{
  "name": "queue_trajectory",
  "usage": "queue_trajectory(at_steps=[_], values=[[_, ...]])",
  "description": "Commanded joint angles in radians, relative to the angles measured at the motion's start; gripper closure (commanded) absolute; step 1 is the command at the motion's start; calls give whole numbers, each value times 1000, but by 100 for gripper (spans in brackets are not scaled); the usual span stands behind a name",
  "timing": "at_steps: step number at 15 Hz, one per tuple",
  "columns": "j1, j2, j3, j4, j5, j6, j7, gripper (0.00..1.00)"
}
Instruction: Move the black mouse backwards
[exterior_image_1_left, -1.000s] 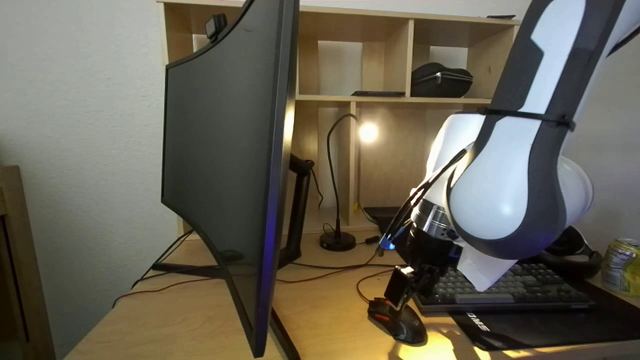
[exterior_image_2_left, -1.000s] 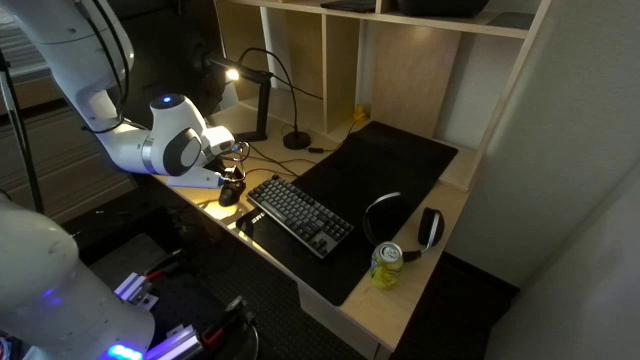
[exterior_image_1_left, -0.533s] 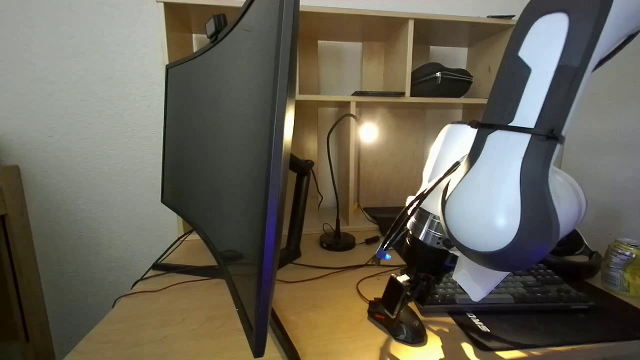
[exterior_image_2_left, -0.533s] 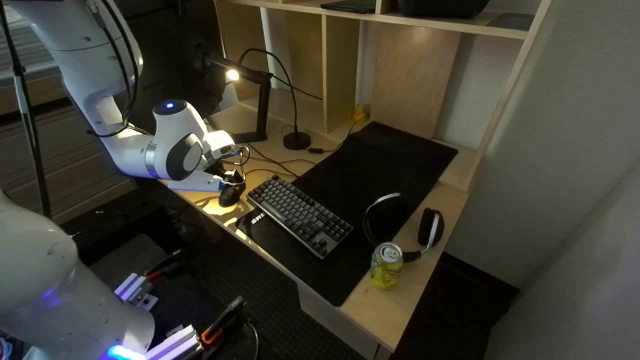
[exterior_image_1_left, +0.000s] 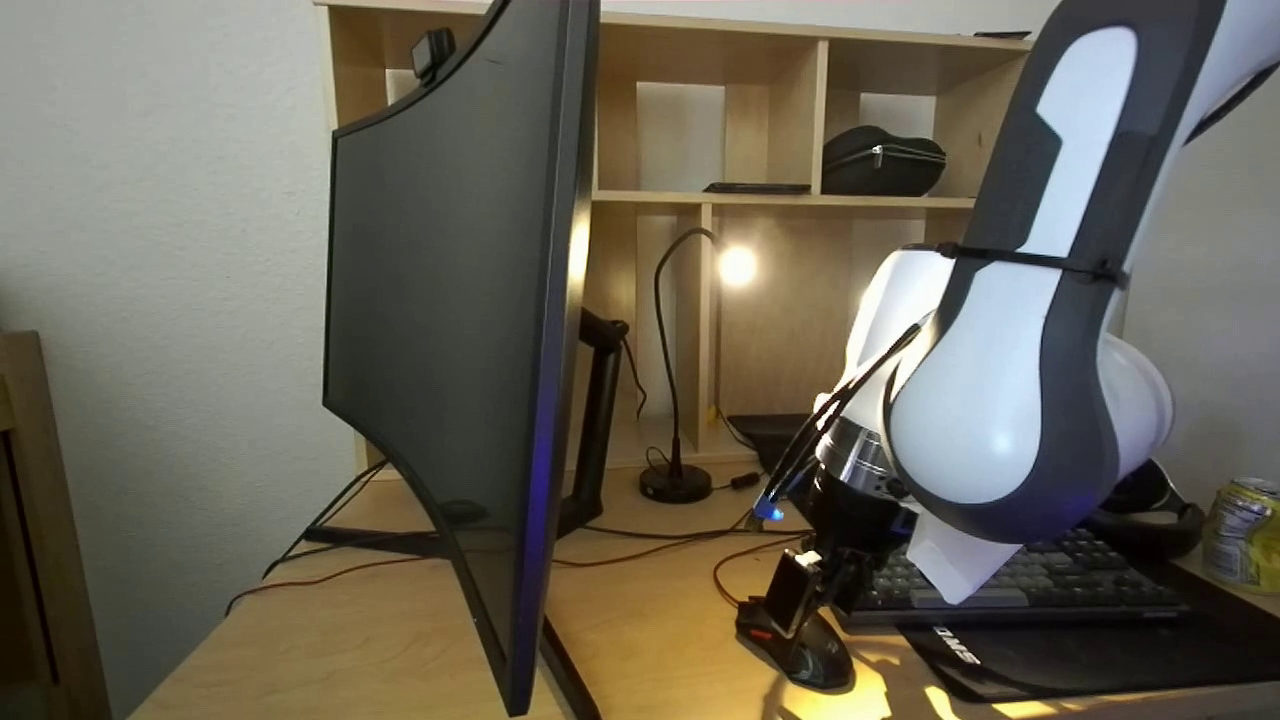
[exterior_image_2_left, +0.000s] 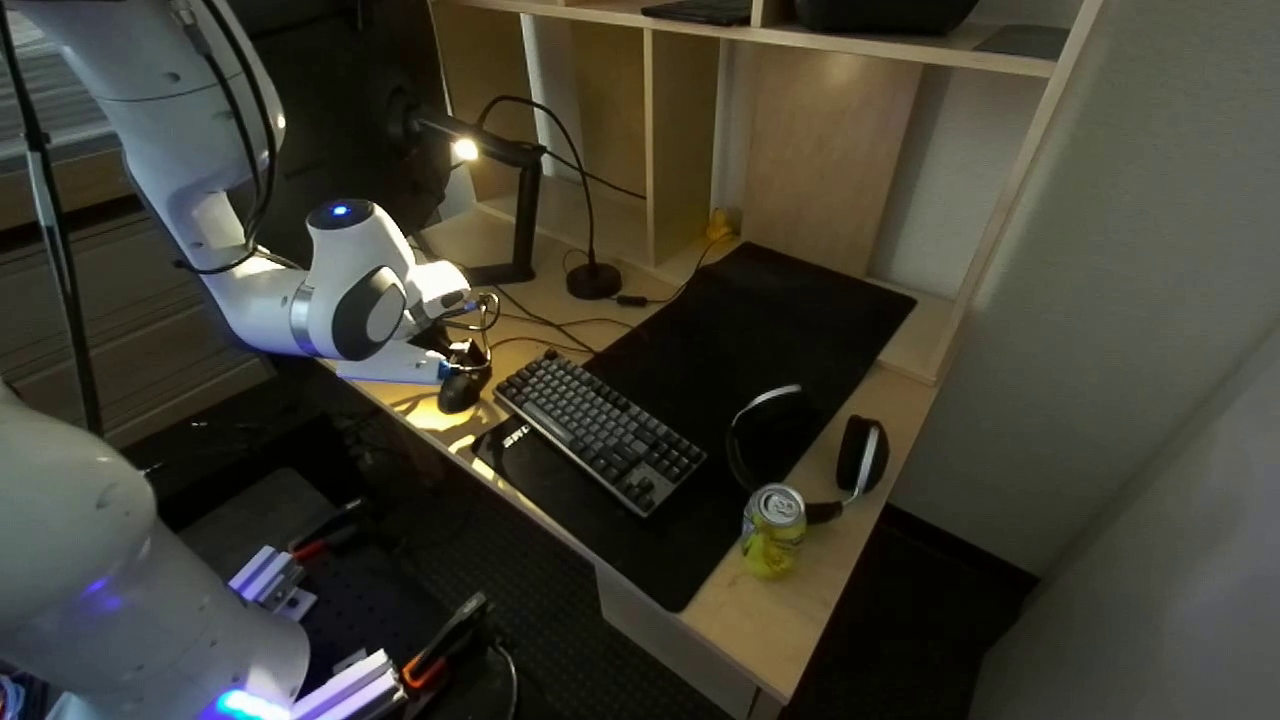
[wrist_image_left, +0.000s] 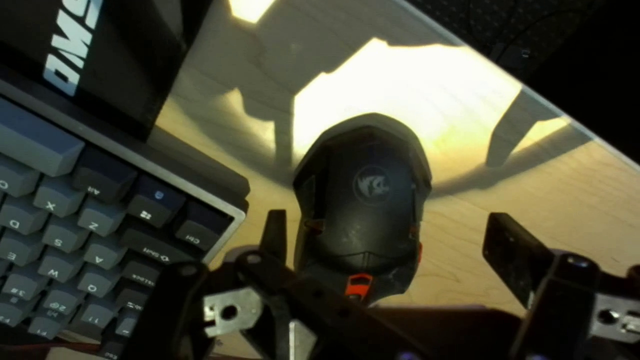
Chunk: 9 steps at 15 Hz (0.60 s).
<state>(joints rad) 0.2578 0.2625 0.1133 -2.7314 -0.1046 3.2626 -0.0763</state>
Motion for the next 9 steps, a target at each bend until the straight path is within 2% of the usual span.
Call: queue_trajectory(at_steps=[1, 3, 6, 7, 9], values=[[-56, -4, 67, -8, -4, -11, 12, 0], [-16, 1, 32, 0, 0, -1, 9, 0], [-17, 1, 33, 0, 0, -1, 15, 0], [76, -42, -68, -11, 31, -88, 19, 0], [128, -32, -134, -7, 21, -71, 22, 0]])
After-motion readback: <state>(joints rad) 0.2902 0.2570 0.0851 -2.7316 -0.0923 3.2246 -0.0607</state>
